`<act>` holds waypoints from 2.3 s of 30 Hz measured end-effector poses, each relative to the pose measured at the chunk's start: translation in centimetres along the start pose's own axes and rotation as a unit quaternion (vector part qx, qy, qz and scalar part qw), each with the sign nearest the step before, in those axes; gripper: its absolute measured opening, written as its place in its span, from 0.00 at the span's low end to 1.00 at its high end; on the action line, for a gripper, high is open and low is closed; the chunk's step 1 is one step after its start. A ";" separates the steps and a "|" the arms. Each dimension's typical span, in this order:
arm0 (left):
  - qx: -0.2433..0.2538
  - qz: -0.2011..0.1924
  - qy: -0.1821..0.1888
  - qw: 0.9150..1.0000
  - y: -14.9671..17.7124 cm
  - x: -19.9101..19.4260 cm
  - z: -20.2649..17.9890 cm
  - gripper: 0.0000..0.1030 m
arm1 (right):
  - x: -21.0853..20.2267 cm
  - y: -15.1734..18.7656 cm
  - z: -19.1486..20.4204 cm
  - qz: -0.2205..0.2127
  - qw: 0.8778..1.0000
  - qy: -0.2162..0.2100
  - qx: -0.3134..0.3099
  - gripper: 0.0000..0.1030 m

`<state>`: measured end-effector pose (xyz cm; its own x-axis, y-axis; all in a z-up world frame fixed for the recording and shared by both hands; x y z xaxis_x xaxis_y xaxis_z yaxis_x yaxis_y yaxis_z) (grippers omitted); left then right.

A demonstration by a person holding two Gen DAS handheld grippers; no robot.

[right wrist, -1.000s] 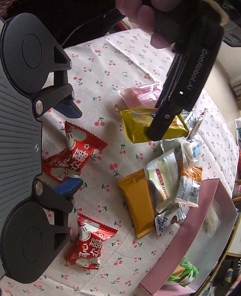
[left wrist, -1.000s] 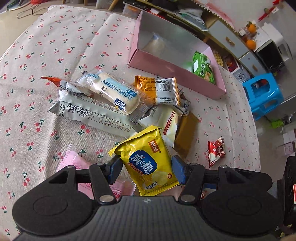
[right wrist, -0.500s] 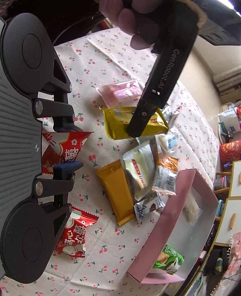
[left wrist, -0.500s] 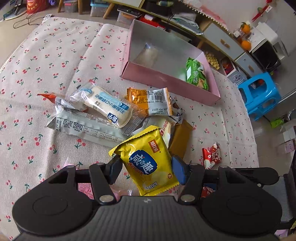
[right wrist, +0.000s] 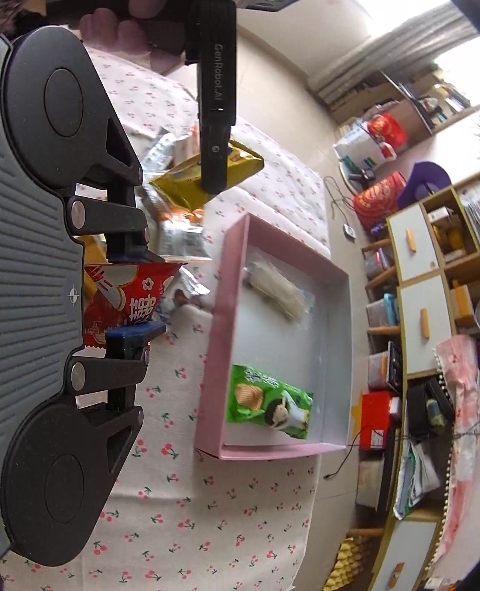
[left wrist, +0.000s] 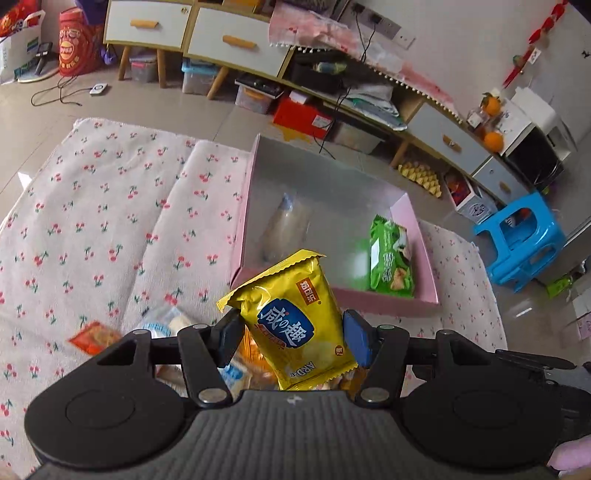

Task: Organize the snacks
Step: 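Lift the yellow packet with the left tool while the right tool carries the red candy to the box, then open the left tool into the pink box while the right tool drops the red candy inside, then grasp the pink packet with the left tool while the right tool grasps another red candy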

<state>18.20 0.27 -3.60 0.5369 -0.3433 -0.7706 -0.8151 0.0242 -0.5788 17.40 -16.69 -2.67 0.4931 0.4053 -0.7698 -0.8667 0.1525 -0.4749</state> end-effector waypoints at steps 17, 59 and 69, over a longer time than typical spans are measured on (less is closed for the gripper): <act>0.104 -0.013 0.017 0.994 -6.0 8.9 -2.1 0.54 | 7.1 -11.0 -5.5 -0.091 0.982 -0.014 0.166 0.28; 0.194 -0.069 -0.057 0.977 -1.5 1.1 -5.1 0.99 | -1.7 -6.0 -4.8 -0.131 0.985 0.073 0.083 0.82; 0.200 -0.037 -0.087 0.975 2.1 -1.1 -3.3 0.99 | -4.0 -0.7 -4.4 -0.130 0.986 0.088 0.047 0.94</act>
<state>15.18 -2.40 -3.06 0.6481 -0.1951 -0.7361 -0.6413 0.3815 -0.6658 16.36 -22.37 -1.11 0.6978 0.1795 -0.6934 -0.7083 0.3169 -0.6308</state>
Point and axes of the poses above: each gripper's, at about its wrist camera, not at the fingertips, and x roughly the way its jaws point, z to its left, y to its underside, the point moved 7 cm from there along x, roughly the way its jaws point, and after that the axes turned 10 degrees about x, right-handed, at the moved point
